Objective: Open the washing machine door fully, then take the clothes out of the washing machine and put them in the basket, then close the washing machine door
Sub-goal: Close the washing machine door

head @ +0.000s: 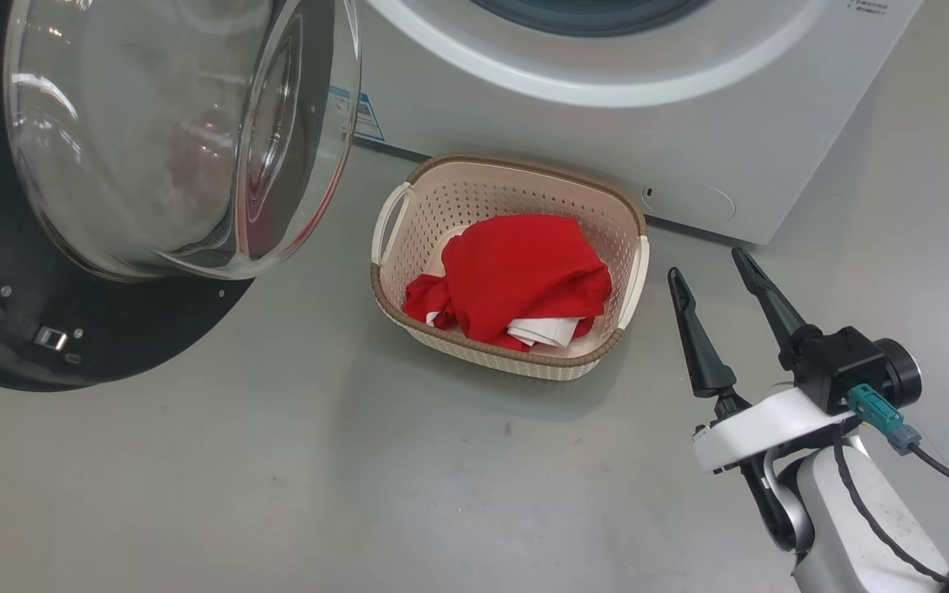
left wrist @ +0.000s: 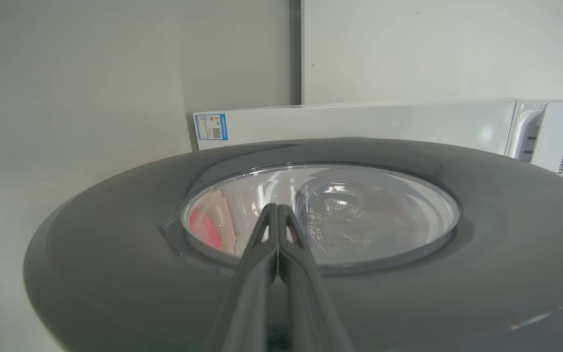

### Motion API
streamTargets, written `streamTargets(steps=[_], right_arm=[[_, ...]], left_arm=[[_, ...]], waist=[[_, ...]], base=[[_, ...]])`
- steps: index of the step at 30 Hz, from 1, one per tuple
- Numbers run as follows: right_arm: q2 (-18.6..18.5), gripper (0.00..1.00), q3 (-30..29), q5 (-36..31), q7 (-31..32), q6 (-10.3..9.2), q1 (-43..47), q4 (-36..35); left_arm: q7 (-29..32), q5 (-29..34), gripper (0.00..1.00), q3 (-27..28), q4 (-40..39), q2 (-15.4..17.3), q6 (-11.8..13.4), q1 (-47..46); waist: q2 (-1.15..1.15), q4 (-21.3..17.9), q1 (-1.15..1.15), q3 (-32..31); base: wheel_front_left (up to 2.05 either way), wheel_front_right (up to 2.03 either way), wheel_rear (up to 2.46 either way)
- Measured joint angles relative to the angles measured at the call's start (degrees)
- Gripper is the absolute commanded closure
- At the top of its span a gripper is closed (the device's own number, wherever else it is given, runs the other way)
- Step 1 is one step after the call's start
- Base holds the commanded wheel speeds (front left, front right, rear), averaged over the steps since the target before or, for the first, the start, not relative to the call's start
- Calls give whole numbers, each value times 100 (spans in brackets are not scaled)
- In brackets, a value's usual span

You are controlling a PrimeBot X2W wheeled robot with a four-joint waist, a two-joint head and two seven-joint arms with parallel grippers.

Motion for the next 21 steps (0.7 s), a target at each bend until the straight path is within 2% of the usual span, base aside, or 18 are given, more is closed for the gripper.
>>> streamTargets(steps=[3, 9, 21], right_arm=[[15, 0, 2, 0, -1, 0, 4, 24], [36, 0, 25, 0, -1, 0, 19, 70], [96, 0, 65, 1, -1, 0, 24, 70]], left_arm=[[213, -55, 100, -14, -77, -78, -131, 147], [647, -471, 100, 2, -308, -485, -333, 214], [1268, -814, 100, -118, -862, -1017, -528, 606]], waist=[[0, 6, 0, -55], [0, 25, 0, -157], [0, -3, 0, -278]], base=[[0, 0, 0], [0, 0, 0], [0, 0, 0]])
